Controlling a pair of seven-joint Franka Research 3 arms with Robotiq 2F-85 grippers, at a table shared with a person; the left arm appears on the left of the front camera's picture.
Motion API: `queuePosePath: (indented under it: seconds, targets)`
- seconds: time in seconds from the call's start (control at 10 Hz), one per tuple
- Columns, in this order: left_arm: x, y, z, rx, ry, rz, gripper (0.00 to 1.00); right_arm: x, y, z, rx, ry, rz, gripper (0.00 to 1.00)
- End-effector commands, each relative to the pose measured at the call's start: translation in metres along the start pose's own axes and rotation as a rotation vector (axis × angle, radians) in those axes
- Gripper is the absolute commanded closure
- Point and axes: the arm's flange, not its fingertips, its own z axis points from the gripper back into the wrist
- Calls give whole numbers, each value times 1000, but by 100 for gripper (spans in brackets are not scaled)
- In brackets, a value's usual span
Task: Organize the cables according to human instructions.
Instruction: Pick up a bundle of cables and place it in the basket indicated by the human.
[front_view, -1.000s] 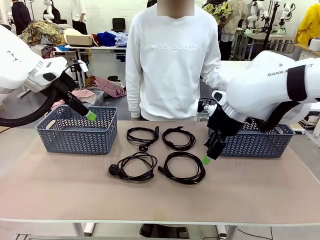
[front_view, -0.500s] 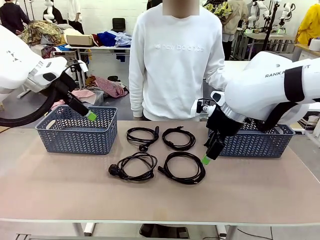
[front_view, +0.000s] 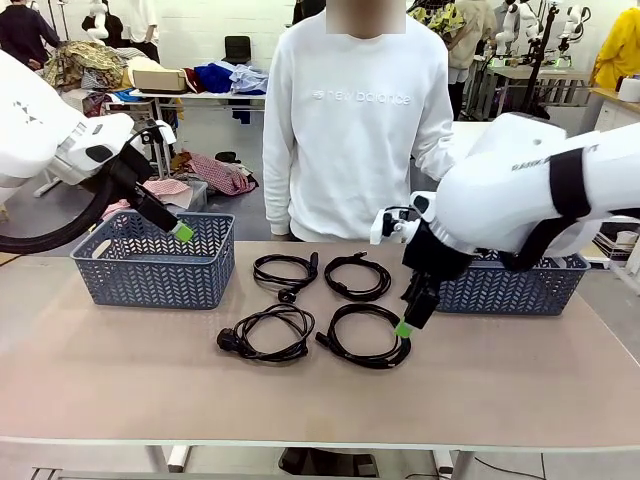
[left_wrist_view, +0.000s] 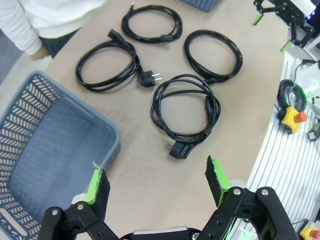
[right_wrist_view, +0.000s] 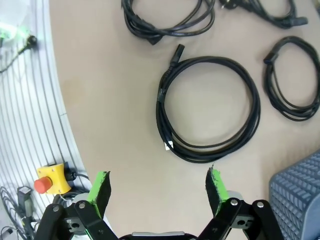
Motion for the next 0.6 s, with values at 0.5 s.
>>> queuePosePath:
  seconds: [0.5]
  targets:
    - [-2,2,0,-17,-21,-12,0,49,26,-74,-76,116,-3,0]
